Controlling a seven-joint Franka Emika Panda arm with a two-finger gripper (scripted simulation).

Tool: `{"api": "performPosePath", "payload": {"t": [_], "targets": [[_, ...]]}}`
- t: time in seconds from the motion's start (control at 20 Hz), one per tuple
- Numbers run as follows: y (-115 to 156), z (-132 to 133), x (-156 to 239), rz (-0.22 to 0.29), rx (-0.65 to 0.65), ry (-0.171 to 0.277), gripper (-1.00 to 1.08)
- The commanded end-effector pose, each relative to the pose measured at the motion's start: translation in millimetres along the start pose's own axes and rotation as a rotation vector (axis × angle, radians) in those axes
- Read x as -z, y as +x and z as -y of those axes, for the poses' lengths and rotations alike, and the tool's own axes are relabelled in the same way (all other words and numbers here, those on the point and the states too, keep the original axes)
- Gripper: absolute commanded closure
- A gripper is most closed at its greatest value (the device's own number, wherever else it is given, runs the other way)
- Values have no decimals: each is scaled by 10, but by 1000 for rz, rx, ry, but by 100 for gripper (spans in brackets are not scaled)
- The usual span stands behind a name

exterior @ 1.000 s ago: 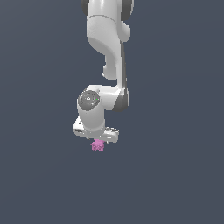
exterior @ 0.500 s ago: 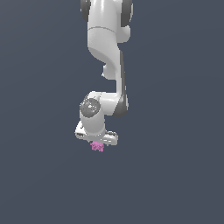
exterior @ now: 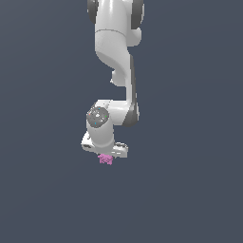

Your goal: Pick up the object and move it to a goal position.

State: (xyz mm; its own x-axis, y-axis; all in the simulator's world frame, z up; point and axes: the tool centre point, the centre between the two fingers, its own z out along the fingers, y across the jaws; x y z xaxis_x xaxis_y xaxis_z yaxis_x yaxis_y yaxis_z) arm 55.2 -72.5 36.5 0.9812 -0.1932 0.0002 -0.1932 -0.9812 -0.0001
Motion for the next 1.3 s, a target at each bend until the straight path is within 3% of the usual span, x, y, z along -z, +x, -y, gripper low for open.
{"api": "performPosePath", "payload": {"t": [0.0,0.6,1.25], "targets": [[0,-2,-1,0,0,0,108],[-121,-80,304,0,0,0,108],[-525,-348,1344,0,0,1,108]]}}
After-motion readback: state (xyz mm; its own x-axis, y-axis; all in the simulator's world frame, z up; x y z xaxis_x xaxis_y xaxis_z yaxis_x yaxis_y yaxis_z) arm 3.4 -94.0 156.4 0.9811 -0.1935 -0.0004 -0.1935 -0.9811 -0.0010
